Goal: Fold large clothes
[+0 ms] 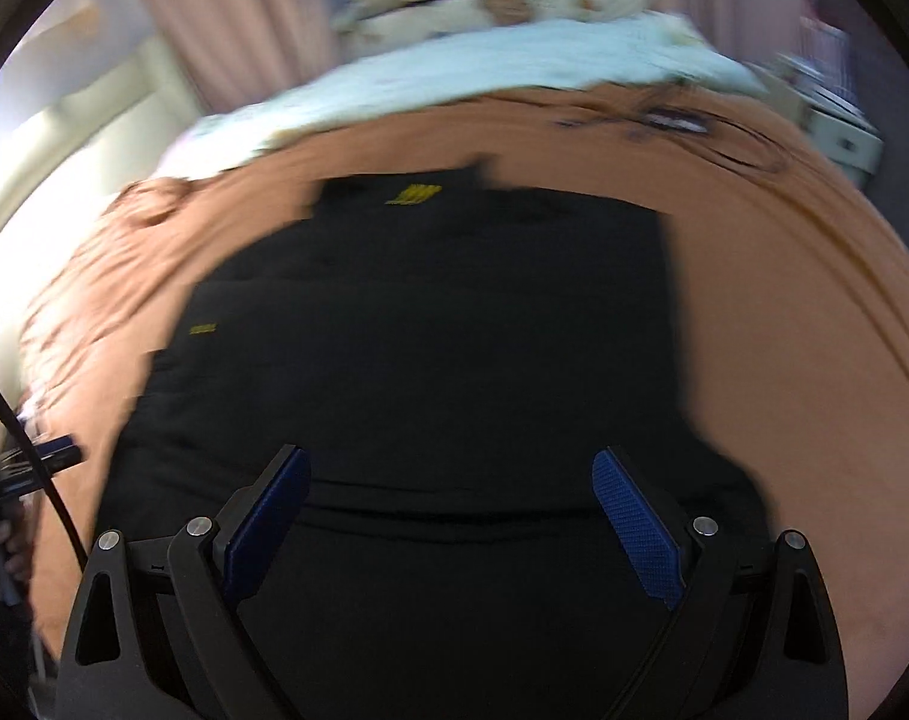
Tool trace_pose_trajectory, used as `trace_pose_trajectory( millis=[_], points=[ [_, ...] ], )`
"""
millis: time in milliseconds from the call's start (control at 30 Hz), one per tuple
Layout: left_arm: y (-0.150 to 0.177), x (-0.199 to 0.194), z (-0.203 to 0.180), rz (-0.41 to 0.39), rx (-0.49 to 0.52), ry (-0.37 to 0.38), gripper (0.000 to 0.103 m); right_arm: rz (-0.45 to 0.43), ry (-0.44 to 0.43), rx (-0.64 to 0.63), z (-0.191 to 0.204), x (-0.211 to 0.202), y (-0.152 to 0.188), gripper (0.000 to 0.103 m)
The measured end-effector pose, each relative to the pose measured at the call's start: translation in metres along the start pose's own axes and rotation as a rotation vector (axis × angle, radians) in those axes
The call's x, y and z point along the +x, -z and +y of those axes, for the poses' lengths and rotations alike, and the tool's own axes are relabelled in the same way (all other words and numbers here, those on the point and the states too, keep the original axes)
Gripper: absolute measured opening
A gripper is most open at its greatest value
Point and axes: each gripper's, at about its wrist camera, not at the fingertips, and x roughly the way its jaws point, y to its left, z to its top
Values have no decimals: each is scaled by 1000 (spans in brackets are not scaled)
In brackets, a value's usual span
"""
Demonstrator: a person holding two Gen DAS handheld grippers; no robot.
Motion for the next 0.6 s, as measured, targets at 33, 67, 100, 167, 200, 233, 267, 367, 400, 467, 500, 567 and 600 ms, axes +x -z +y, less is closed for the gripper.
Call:
trace_pose_trajectory(
  millis=[33,67,100,167,200,233,267,367,400,467,500,567,600],
  points=[
    [-1,4,-1,-1,-1,-3,63,4,19,10,-5,1,0,95],
    [-3,8,-2,-5,-3,-8,63,6,48,27,-19,1,3,95],
    [-5,12,-2,-9,-6,-11,63,8,67,37,-27,2,5,95],
    [-9,17,-3,-20,-11,-10,63,13,105,58,-44,2,8,95],
    [-11,19,-4,-26,-13,-10,63,16,114,66,-49,6,7,95],
    [-13,20,-5,-36,-14,-6,63,22,119,79,-56,8,9,95],
    [-16,21,-7,-49,-12,2,63,26,120,85,-57,10,10,95],
    [-21,25,-14,-67,-2,9,63,46,111,59,-58,15,14,95],
    [-23,28,-17,-67,0,13,63,52,113,44,-56,17,14,95],
    [-25,34,-21,-58,7,28,63,77,138,-3,-53,26,16,95],
    [-27,40,-25,-48,16,29,63,88,150,-16,-54,31,15,95],
    [-28,50,-32,-28,36,11,63,108,182,-28,-52,44,17,95],
    [-28,54,-35,-21,43,7,62,112,187,-26,-55,50,13,95]
  ],
)
